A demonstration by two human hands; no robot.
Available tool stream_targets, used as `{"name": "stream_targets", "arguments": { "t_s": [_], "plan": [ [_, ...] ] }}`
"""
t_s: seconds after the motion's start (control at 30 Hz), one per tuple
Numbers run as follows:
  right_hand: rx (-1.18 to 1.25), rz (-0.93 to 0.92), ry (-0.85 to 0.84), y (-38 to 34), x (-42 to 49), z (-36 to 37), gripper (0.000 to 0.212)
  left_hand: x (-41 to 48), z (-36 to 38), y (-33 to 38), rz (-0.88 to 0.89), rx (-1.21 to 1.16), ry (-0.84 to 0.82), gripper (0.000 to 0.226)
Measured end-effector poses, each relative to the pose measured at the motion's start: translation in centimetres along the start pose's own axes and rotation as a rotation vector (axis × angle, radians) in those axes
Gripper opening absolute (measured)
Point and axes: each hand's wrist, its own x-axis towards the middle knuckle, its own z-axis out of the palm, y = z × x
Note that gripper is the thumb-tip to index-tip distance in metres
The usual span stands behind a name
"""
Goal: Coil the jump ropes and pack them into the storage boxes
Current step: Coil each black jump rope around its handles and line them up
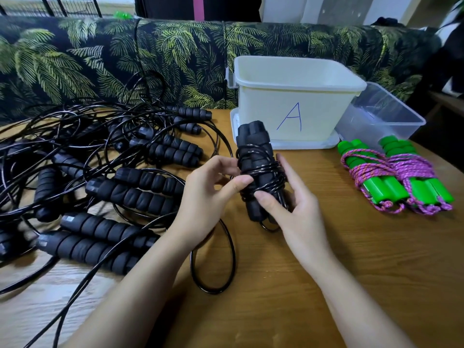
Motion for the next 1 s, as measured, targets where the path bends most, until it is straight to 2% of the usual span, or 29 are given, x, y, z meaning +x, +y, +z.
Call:
{"name": "stream_targets", "arguments": {
  "t_s": [0.13,0.23,0.37,0.43,0.5,0.6,0.83,1.0],
  "plan": [
    [0.170,0.040,0.037,-0.5,0.1,-0.3,0.053,0.2,-0.5,0.3,0.073,0.001,-0.029,0.019],
    [0.253,0.087,0.041,-0.6,0.0,-0.2,0.063,0.1,-0.7,0.4,0.096,-0.035,0.002,0.017],
    [0.299,0.085,0.035,-0.7,0.0,-0.1,0.065,0.3,-0.5,0.5,0.041,-0.153,0.032,0.040],
    [0.305,0.080,0.031,-0.7,-0.1,0.0,0.065,0.3,-0.4,0.4,-0.024,-0.193,-0.008,0.050],
    [0.319,0.085,0.020,-0.7,-0.1,-0.1,0.066,0.2,-0.2,0.4,-0.044,-0.199,-0.077,0.041],
    [0.287,0.073,0.030,-0.6,-0.1,-0.2,0.052,0.0,0.1,0.6,-0.019,-0.221,-0.079,0.024],
    [0.025,-0.033,0.125,0.4,0.2,-0.3,0.049,-0.3,0.5,0.7,0.003,-0.152,0.019,0.019],
    [-0.035,-0.054,0.056,0.8,0.1,-0.1,0.046,-0.6,0.4,0.8,0.057,-0.004,0.142,0.027]
  ]
}}
